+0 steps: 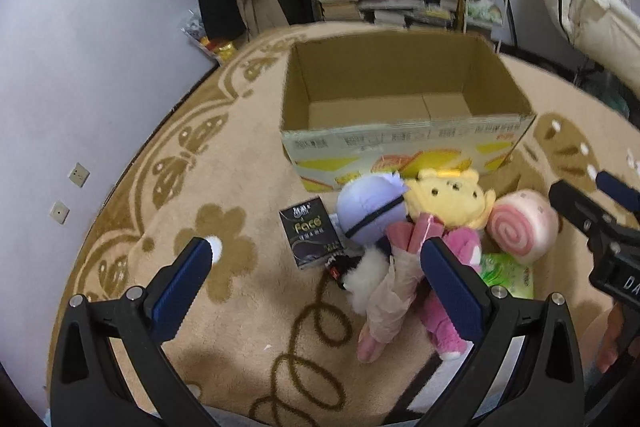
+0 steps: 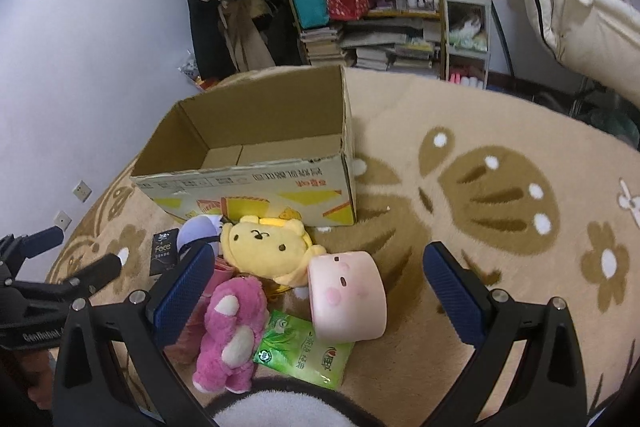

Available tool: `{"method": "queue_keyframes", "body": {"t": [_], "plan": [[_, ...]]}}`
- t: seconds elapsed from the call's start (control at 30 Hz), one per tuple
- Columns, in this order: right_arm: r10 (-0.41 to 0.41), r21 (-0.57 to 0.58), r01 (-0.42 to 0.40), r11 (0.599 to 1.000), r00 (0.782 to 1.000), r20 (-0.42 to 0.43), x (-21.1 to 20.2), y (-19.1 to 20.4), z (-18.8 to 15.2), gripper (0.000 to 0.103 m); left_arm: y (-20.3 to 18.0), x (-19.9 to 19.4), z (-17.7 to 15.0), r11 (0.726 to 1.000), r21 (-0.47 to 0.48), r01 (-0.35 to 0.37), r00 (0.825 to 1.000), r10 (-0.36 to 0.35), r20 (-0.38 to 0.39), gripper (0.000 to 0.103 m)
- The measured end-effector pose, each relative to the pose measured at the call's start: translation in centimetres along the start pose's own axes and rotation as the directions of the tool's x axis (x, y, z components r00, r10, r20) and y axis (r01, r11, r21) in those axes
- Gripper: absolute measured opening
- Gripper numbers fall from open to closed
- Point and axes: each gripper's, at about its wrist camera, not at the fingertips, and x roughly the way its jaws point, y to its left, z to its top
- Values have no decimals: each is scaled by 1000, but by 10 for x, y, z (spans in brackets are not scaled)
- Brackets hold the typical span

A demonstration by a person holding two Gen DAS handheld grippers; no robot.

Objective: Organize soft objects
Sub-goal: 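Grasp the pink marshmallow plush with the right tool while the left tool grasps the rolled pink towel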

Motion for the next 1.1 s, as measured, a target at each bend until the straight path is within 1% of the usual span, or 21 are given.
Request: {"method": "queue_keyframes", "body": {"t": [0.07, 0.17, 0.37, 0.57, 0.67, 0.73, 0.87, 0.9, 0.97, 1.0, 1.03, 1.1], "plan": [[3, 14, -3, 1000, 1000, 3, 5, -3, 0, 103, -5, 9, 0, 1000, 20, -5, 1000, 5, -18, 103], [4, 26, -4, 1000, 1000, 6, 12, -7, 0, 103, -12, 20, 0, 999, 36, 8, 999, -6, -43, 103], [13, 66, -9, 998, 998, -56, 36, -19, -2, 103, -25, 50, 1, 997, 76, 20, 995, -12, -97, 103], [4, 68, 2, 998, 996, -91, 51, -27, -5, 103, -43, 72, -1, 990, 133, 42, 990, -23, -139, 103], [14, 80, -5, 997, 993, -115, 59, -31, -6, 99, -49, 83, -4, 987, 148, 59, 986, -34, -164, 103], [13, 88, -1, 996, 991, -135, 65, -33, -7, 98, -51, 89, -5, 986, 153, 65, 983, -36, -181, 103], [17, 107, 0, 994, 988, -156, 72, -38, -8, 95, -51, 96, -7, 987, 141, 75, 981, -48, -187, 103], [19, 110, -2, 994, 987, -160, 73, -38, -9, 94, -50, 97, -7, 987, 138, 78, 981, -51, -189, 103], [35, 112, -16, 994, 985, -172, 76, -39, -9, 79, -50, 98, -7, 988, 134, 71, 981, -44, -191, 103], [47, 111, -27, 993, 982, -181, 78, -39, -10, 69, -50, 98, -7, 988, 137, 70, 981, -43, -189, 103], [62, 111, -42, 993, 980, -187, 80, -38, -10, 67, -48, 99, -7, 988, 140, 68, 982, -41, -186, 103], [75, 105, -55, 993, 979, -189, 80, -37, -10, 66, -47, 100, -7, 987, 148, 64, 983, -36, -181, 103]]}}
